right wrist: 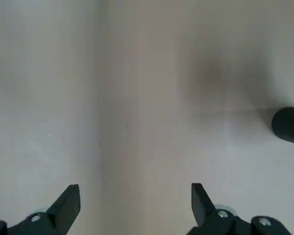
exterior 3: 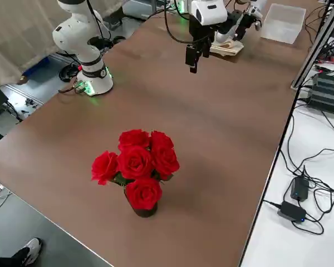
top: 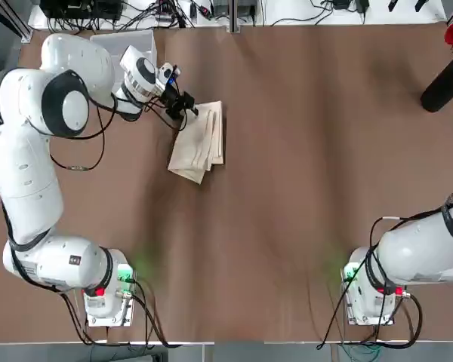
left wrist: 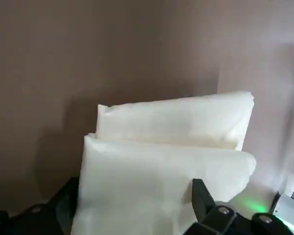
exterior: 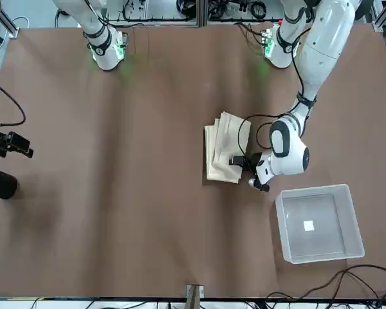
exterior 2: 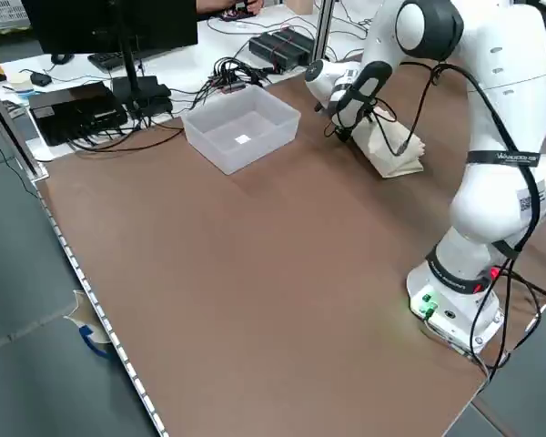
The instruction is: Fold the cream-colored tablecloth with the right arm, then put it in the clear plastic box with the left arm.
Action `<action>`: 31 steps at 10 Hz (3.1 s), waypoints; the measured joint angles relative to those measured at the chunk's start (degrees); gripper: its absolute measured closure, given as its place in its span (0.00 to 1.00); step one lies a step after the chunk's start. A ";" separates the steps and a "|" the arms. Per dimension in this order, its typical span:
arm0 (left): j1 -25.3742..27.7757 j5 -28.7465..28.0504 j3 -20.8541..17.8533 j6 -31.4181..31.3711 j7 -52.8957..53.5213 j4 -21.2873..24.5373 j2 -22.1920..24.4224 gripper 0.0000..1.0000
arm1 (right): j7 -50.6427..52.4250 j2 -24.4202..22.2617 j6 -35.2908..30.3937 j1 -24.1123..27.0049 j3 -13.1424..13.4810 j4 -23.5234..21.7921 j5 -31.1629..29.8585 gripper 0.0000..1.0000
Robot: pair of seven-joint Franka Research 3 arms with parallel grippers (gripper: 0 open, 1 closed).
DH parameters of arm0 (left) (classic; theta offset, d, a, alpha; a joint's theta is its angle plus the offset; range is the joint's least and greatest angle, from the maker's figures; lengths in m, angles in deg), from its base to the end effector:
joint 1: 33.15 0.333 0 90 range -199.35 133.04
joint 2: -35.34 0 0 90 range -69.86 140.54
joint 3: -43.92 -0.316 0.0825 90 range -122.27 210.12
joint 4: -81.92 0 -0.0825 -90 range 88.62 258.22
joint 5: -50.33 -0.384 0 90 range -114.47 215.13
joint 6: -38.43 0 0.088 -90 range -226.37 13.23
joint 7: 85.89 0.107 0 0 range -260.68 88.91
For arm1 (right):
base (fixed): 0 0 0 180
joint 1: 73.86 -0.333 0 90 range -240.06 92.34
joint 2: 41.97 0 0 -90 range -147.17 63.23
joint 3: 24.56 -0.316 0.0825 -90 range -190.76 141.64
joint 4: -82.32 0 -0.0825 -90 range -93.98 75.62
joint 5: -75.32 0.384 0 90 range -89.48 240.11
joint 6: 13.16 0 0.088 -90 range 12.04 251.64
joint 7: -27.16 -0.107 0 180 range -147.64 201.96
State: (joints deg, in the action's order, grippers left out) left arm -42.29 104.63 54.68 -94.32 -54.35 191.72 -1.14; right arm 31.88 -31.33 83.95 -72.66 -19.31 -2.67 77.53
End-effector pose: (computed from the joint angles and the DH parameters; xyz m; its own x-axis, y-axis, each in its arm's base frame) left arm 0.5647 -0.2190 0.1521 0.9822 -0.1545 -0.1067 -0.0428 -0.7376 0.6738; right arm 0.6173 -0.0611 0.5685 0.9991 -0.0329 0.0283 -0.0324 -0.9993 -0.0192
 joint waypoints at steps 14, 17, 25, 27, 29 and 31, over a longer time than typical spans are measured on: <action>-0.78 -0.04 -2.55 3.92 -0.02 1.33 1.80 0.88 | -0.03 0.00 -0.02 -0.21 -0.02 0.01 0.00 0.00; -0.71 -0.57 -6.13 11.00 -0.53 1.42 8.26 0.88 | -0.04 -0.01 -0.03 -0.23 -0.03 0.03 0.00 0.00; -0.42 -21.26 -17.17 31.62 -3.65 -6.89 20.07 0.88 | -0.06 -0.01 -0.04 -0.28 -0.04 0.05 0.00 0.00; -0.26 -26.66 -21.22 39.76 -2.57 -14.32 20.14 0.88 | -0.06 -0.02 -0.04 -0.57 -0.07 0.07 0.00 0.00; 0.15 -31.36 -24.55 46.05 0.59 -20.80 19.97 0.88 | -0.06 -0.02 -0.04 -0.81 -0.07 0.08 0.00 0.00; 2.64 -33.82 -26.20 49.60 5.41 -28.57 16.98 0.88 | -0.06 -0.02 -0.04 -0.82 -0.06 0.08 0.00 0.00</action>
State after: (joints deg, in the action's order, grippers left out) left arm -39.65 70.81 28.48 -44.72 -48.93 163.15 15.84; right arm 31.82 -31.35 83.91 -73.49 -19.37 -2.59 77.53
